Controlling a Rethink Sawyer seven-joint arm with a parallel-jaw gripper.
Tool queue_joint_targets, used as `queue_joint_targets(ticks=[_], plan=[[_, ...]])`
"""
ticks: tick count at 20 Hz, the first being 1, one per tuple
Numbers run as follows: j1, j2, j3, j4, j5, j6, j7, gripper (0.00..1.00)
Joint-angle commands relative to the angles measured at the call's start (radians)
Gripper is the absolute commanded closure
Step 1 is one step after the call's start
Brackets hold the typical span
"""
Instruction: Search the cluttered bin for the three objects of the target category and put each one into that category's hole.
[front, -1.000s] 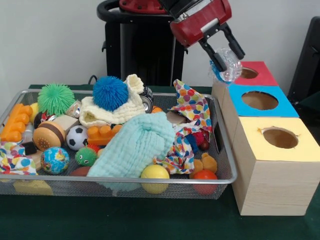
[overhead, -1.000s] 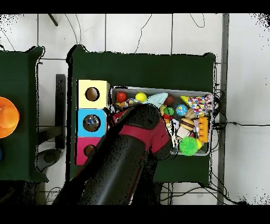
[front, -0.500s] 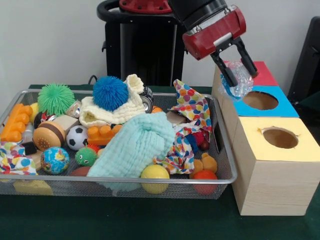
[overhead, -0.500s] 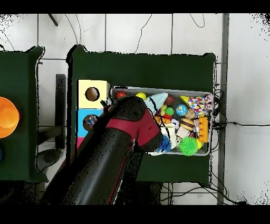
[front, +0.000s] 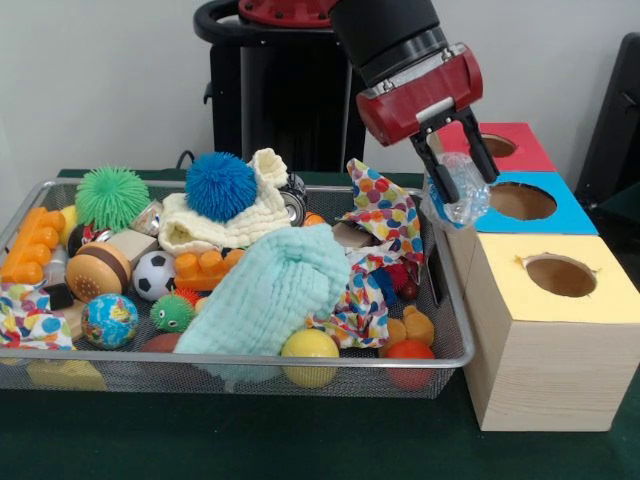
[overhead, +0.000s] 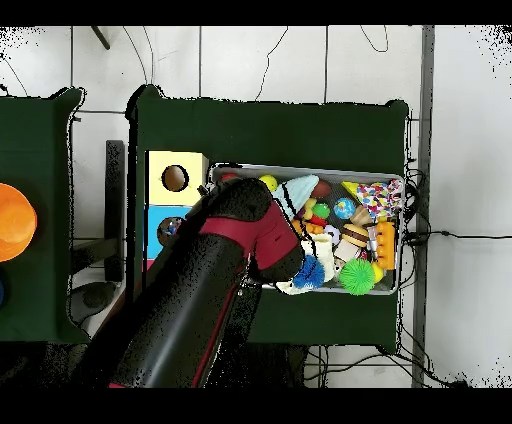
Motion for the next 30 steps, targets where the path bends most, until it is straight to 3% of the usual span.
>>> queue_joint_targets(ticks=[1, 6, 20, 30], plan=[[0.014, 0.050, 0.140, -0.017, 0.016, 0.028, 0.397, 1.00], [0.024, 0.053, 0.131, -0.027, 0.000, 0.006, 0.452, 1.00], [0.050, 0.035, 0.118, -0.013, -0.001, -0.012, 0.481, 1.00], [0.094, 0.088, 0.100, -0.053, -0.145, -0.146, 0.568, 1.00]])
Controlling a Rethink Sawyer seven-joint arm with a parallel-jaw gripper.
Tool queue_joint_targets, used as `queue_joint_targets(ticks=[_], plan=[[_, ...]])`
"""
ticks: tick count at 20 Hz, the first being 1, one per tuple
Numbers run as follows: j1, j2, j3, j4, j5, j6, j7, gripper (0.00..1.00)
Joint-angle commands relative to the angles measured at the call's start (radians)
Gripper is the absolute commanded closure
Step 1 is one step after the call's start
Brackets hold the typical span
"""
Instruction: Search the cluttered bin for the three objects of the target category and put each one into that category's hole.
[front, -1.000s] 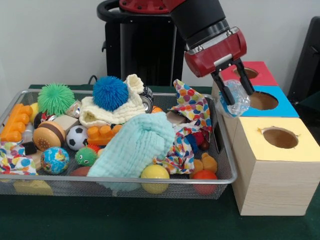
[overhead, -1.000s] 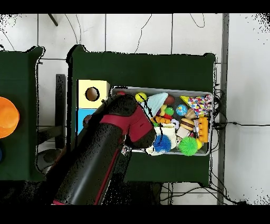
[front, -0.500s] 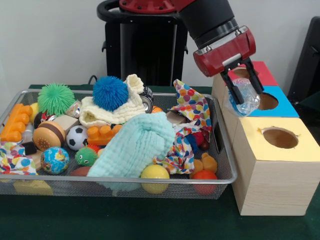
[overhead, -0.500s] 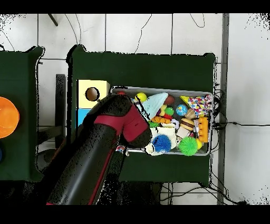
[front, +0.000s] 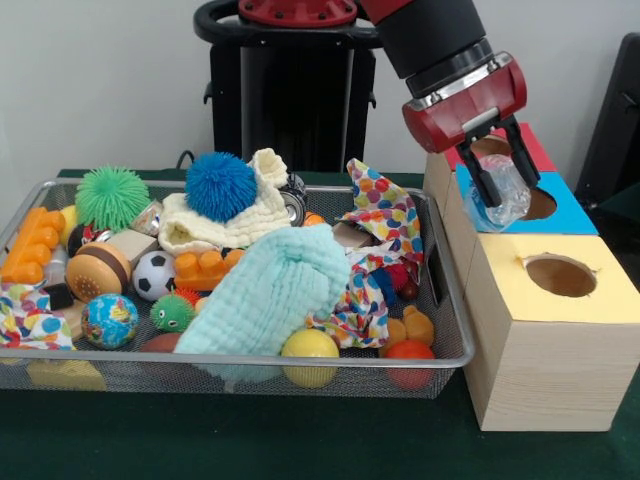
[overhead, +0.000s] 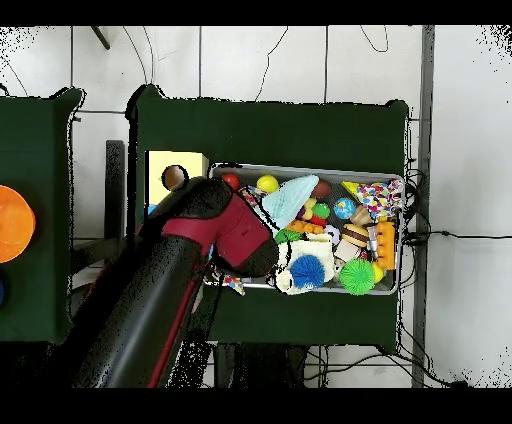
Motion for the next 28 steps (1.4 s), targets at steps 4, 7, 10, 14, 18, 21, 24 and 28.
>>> queue_joint_targets(ticks=[4, 7, 10, 14, 18, 21, 24, 28], plan=[[0.026, 0.071, 0.097, -0.036, -0.120, -0.170, 0.461, 1.00], [0.027, 0.076, 0.100, -0.037, -0.129, -0.184, 0.466, 1.00], [0.032, 0.079, 0.098, -0.031, -0.140, -0.206, 0.470, 1.00], [0.036, 0.077, 0.096, -0.026, -0.135, -0.213, 0.477, 1.00], [0.040, 0.074, 0.093, -0.025, -0.137, -0.223, 0.498, 1.00], [0.043, 0.070, 0.097, -0.023, -0.131, -0.223, 0.506, 1.00], [0.054, 0.062, 0.098, -0.020, -0.123, -0.219, 0.521, 1.00], [0.069, 0.056, 0.094, -0.035, -0.122, -0.222, 0.568, 1.00]])
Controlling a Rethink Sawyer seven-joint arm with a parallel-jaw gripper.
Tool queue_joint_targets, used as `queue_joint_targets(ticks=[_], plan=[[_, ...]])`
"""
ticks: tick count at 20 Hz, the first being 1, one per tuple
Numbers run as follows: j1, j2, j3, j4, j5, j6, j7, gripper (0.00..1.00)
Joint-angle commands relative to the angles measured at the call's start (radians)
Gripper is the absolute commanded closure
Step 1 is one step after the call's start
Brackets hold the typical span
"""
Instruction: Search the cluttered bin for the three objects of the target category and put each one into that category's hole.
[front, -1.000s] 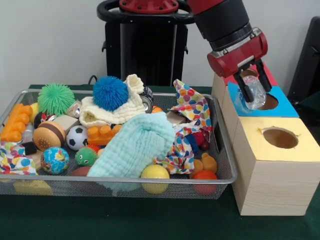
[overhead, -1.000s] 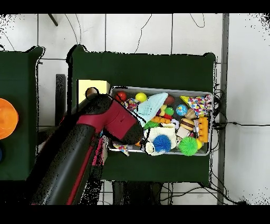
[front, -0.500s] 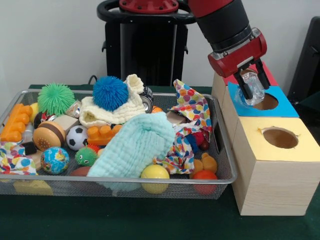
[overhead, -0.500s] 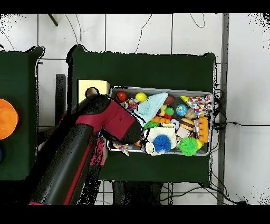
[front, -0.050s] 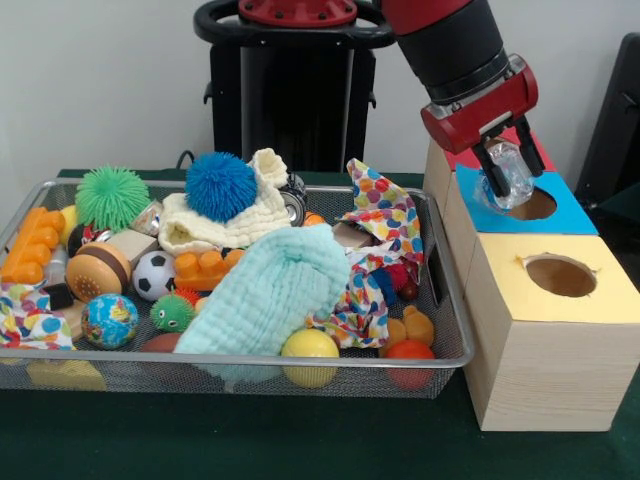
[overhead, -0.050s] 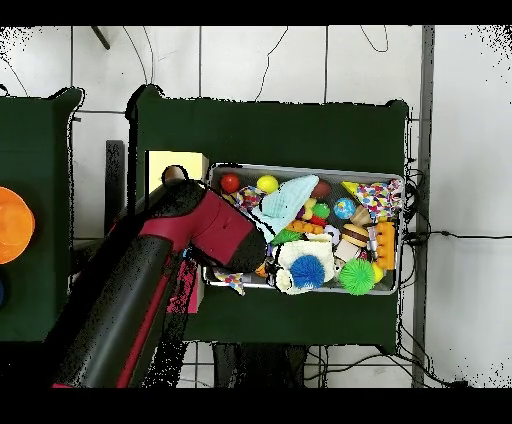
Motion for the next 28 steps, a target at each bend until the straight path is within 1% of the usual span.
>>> queue_joint_targets(ticks=[1, 6, 14, 22, 27, 28], plan=[[0.014, 0.018, 0.093, -0.022, -0.008, -0.097, 0.440, 1.00], [0.016, 0.014, 0.097, -0.023, 0.004, -0.087, 0.453, 1.00], [0.020, 0.027, 0.095, -0.035, -0.010, -0.090, 0.479, 1.00], [0.028, 0.026, 0.095, -0.023, -0.006, -0.077, 0.468, 1.00], [0.029, 0.026, 0.096, -0.021, -0.013, -0.091, 0.469, 1.00], [0.028, 0.027, 0.096, -0.021, -0.014, -0.091, 0.468, 0.00]])
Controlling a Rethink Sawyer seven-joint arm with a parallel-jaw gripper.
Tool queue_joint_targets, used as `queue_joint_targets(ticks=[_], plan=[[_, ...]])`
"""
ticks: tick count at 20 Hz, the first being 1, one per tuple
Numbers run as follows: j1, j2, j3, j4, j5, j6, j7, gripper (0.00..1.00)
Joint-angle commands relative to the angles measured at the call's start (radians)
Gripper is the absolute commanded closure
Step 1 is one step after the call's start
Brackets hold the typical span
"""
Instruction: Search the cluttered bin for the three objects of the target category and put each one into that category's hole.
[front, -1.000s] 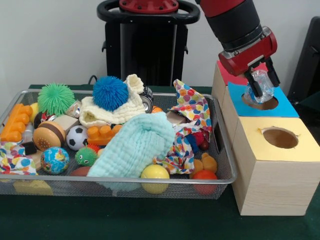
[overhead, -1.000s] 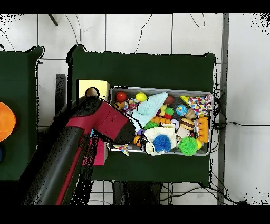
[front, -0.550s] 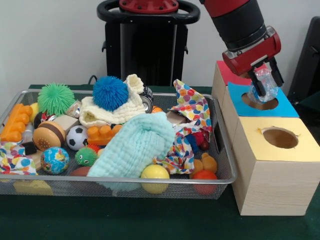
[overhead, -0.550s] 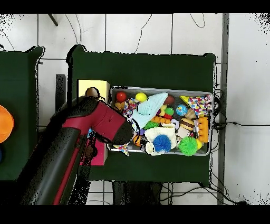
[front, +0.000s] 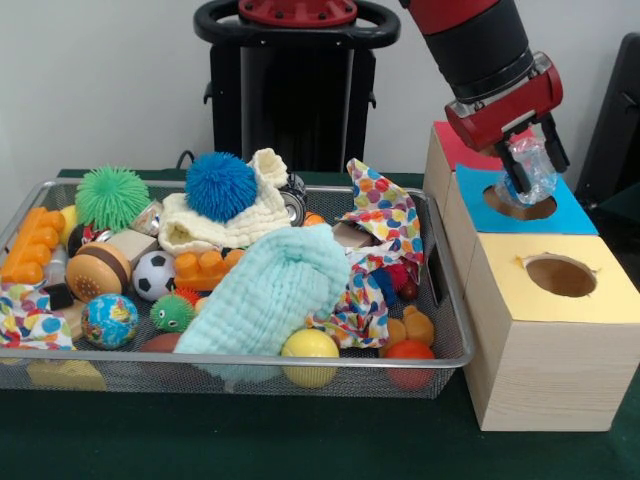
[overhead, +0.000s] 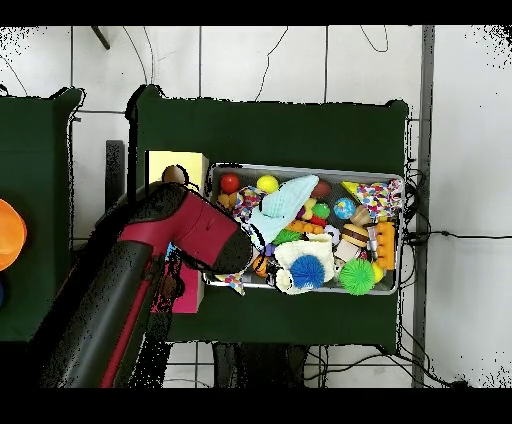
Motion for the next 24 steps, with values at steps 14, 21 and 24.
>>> queue_joint_targets(ticks=[14, 21, 24], plan=[[-0.010, 0.026, 0.101, -0.023, -0.013, -0.095, 0.341, 0.00], [-0.001, 0.036, 0.081, -0.021, -0.016, -0.072, 0.367, 0.00], [0.045, 0.073, -0.050, -0.043, -0.070, 0.007, 0.403, 0.00]])
